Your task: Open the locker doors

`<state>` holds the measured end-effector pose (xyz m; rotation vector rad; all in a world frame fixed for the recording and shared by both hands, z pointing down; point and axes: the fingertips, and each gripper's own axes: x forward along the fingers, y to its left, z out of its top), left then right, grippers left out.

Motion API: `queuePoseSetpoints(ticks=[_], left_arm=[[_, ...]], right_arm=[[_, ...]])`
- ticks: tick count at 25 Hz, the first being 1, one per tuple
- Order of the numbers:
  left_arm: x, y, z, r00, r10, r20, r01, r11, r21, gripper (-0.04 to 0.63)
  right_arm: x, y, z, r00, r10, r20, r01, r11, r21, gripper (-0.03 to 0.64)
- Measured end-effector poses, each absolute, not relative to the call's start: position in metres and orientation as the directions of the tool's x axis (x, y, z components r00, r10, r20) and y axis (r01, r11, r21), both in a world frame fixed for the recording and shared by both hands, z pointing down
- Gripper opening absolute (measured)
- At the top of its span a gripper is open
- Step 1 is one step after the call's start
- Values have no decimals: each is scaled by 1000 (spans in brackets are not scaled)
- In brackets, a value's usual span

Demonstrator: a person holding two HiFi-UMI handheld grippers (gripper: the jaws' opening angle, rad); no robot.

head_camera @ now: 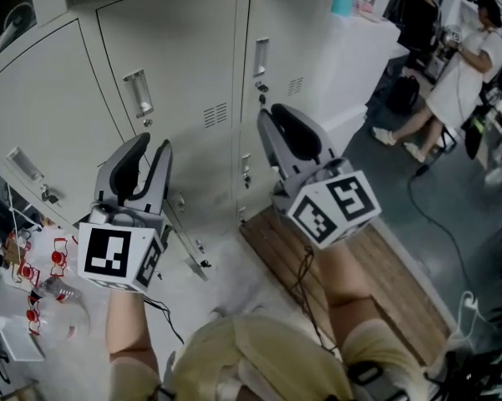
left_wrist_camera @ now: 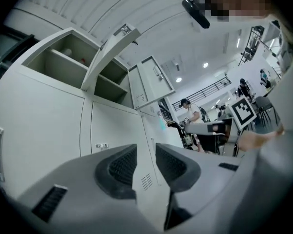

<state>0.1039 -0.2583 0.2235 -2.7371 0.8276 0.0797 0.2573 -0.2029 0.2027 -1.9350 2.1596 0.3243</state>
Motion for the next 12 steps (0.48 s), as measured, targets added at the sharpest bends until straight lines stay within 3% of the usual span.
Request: queuePoseSetpoints(ticks=[5, 12], left_arm=[[99, -263, 237, 843, -523, -126, -537, -831, -146, 103], [95, -260, 253, 849, -506, -151, -512, -859, -3, 103]], right_arm=[[258, -206, 218, -92, -953, -289, -995, 100, -15, 58], [254, -200, 230, -14, -955, -296, -998, -5, 66, 21]])
